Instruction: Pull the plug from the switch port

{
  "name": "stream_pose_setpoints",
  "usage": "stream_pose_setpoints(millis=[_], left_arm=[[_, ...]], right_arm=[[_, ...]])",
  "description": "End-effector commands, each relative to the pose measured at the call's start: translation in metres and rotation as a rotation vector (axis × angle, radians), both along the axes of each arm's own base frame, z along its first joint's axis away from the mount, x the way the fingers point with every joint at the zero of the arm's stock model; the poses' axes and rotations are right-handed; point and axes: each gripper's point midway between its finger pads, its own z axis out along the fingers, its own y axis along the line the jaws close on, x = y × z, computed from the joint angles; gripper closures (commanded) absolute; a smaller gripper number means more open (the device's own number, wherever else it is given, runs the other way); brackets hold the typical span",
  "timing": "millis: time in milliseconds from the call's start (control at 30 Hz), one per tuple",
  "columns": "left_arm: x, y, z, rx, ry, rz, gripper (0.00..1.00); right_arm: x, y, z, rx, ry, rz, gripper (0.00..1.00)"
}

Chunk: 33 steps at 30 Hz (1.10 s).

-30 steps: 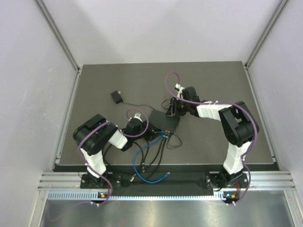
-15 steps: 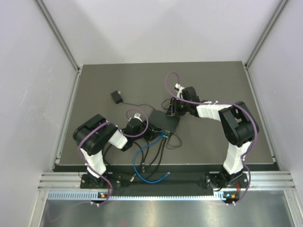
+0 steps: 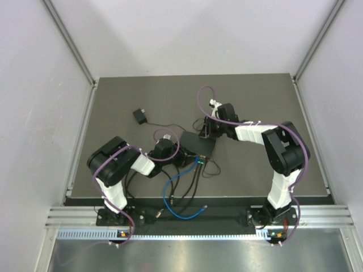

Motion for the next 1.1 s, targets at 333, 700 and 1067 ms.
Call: stream_pose_setpoints(millis=[333, 700, 1067], left_arm=[[0.016, 0.016, -0.016, 0.118, 0.017, 0.104, 0.77], [0.019, 0.014, -0.023, 0.065, -0.087, 0.097, 0.74], [0.025, 0.017, -0.015, 0.024, -0.151, 0.138, 0.65]], right_arm=[[-0.034, 0.011, -0.021, -0.046, 0.108, 0.08, 0.66], [-0.034, 0.012, -0.022, -0.045, 0.113, 0.085, 0.66], [-0.034, 0.013, -0.022, -0.045, 0.116, 0.09, 0.66]])
